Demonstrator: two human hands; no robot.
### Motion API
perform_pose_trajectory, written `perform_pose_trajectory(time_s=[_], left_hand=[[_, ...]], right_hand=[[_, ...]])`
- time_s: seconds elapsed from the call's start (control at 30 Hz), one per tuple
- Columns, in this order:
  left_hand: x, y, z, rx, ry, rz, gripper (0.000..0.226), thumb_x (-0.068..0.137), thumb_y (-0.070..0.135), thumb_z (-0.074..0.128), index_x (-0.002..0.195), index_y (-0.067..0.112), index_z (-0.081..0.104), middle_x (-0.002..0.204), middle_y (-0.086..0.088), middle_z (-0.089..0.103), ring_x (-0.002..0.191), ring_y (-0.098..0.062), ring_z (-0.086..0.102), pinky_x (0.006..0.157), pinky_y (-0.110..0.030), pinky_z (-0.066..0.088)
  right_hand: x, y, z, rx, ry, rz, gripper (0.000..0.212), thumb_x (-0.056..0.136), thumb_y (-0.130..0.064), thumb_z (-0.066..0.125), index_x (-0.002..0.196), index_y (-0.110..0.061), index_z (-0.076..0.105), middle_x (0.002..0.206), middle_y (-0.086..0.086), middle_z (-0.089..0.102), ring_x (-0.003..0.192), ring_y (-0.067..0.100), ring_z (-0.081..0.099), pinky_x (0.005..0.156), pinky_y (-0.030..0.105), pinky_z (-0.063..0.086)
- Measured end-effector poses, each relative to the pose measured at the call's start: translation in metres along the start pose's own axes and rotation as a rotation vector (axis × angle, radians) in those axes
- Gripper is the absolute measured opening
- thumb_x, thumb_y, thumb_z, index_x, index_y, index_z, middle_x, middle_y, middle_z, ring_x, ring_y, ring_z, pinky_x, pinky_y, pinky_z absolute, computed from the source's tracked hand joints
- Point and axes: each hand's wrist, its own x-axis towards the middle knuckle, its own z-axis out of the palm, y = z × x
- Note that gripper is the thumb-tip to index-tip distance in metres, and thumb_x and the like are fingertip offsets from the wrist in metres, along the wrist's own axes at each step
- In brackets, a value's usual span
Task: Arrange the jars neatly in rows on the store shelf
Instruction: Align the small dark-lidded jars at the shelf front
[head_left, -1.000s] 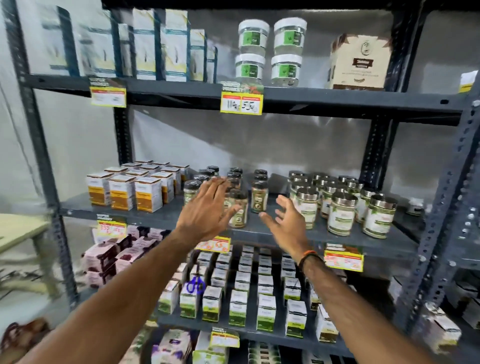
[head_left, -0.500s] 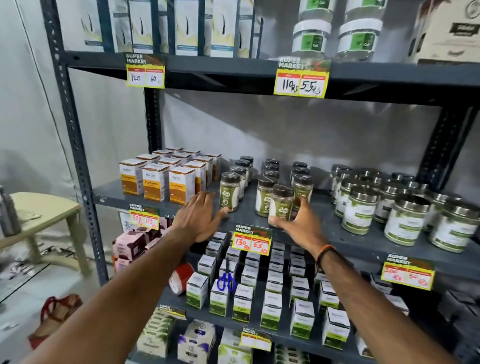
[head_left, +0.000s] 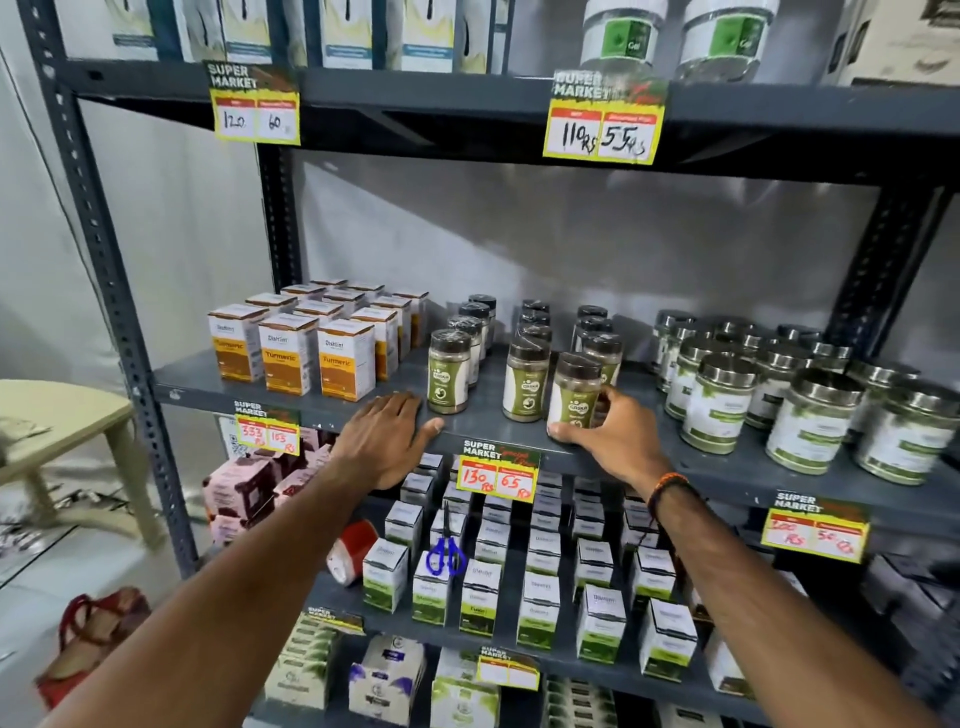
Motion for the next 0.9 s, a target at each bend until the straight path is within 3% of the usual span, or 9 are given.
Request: perform_pose_trajectory(time_s=[0.3,0.67,0.9], left_hand=[[0.003,-0.004,0.008,0.01,0.024,-0.002,0.079,0.103,0.066,0.015,0.153,0.01,0.04,0.158,-0.015,0.047,0.145,-0.029,0.042,0.121,-0.047,0.028],[0.004,-0.007,0.013,0.024,0.034,-0.003,0.076,0.104,0.064,0.018,0.153,0.01,0.041,0.158,-0.014,0.047,0.145,-0.029,0.042,0.121,-0.045,0.028],[0.003,-0.005,0.012,0.018,0.042,0.003,0.077,0.104,0.064,0.018,0.153,0.01,0.041,0.157,-0.014,0.048,0.145,-0.028,0.042,0.121,-0.046,0.029]], right_hand=[[0.01,0.018,-0.016,-0.064,0.0,0.076,0.056,0.065,-0.043,0.091,0.11,-0.019,0.069,0.094,-0.009,0.073,0.075,-0.006,0.061,0.061,0.006,0.04],[0.009,0.021,-0.01,-0.069,0.066,0.074,0.05,0.067,-0.038,0.091,0.108,-0.017,0.071,0.098,-0.005,0.076,0.078,0.004,0.066,0.062,0.007,0.042],[0.009,0.022,-0.009,-0.087,0.089,0.058,0.048,0.07,-0.037,0.09,0.108,-0.015,0.072,0.102,-0.002,0.077,0.081,0.008,0.067,0.071,0.015,0.047]])
